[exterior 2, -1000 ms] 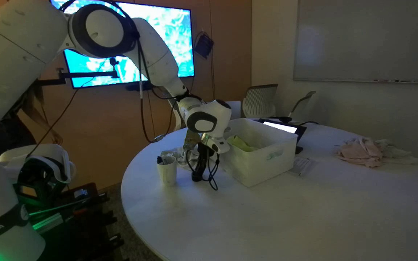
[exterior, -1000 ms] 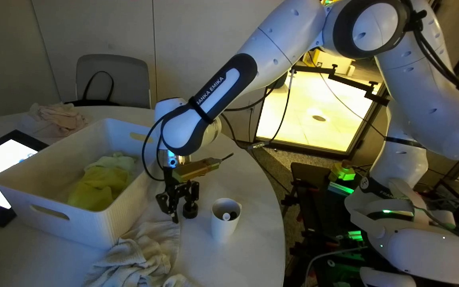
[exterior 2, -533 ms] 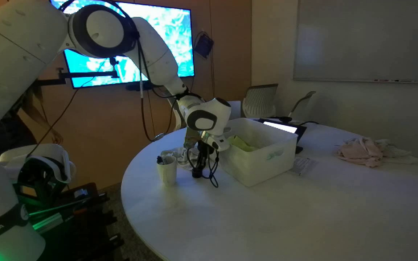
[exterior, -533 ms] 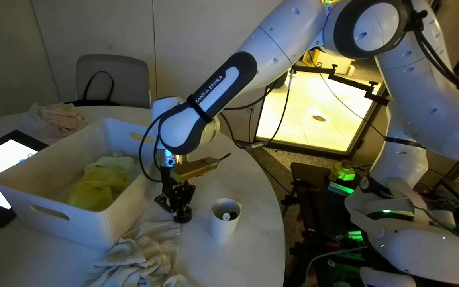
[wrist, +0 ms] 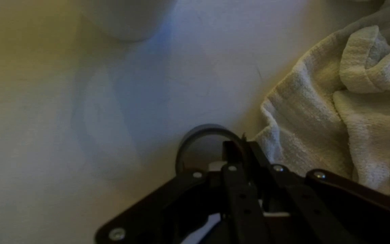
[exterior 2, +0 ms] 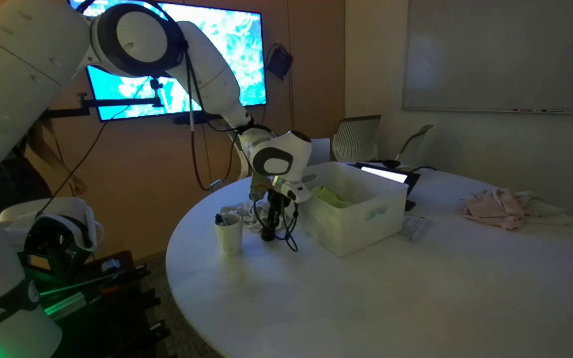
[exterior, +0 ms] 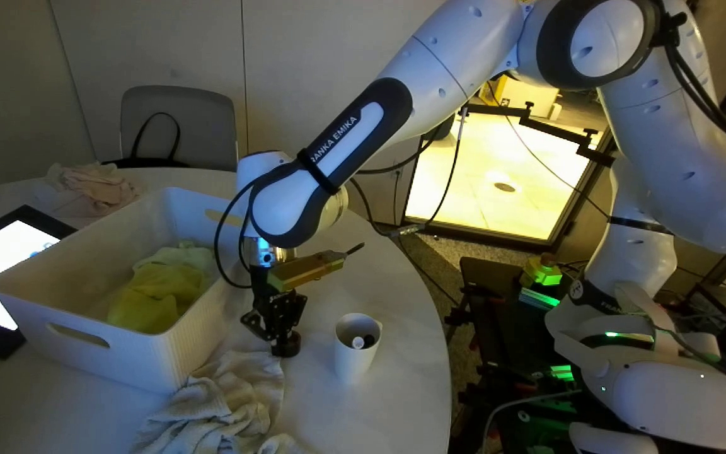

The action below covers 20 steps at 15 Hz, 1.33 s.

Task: Put the green towel in the basket, then put the two markers in the cup, then put the other green towel in the basket, then the black tape in the cup, then the white towel in the basket

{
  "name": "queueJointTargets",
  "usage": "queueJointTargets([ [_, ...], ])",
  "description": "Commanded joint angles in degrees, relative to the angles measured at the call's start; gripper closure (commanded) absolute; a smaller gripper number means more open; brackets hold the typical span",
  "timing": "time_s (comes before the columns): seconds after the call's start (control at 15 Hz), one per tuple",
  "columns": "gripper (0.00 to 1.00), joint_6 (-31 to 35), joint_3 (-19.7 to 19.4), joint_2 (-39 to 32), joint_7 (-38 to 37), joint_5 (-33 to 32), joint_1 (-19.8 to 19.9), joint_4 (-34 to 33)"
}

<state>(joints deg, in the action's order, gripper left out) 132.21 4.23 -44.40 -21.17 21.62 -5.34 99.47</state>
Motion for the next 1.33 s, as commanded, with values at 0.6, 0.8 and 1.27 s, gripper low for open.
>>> queueJointTargets([
  [0.6, 0.9, 7.24, -0.13, 13.72, -0.19, -0.04, -1.57, 13.63],
  [0.8, 0.9, 6.97, -0.06, 18.56, -0.38, -0.2, -1.54, 17.44],
  [1.27, 0.91, 2.96, 0.16, 26.96, -1.96, -1.15, -2.04, 21.99],
])
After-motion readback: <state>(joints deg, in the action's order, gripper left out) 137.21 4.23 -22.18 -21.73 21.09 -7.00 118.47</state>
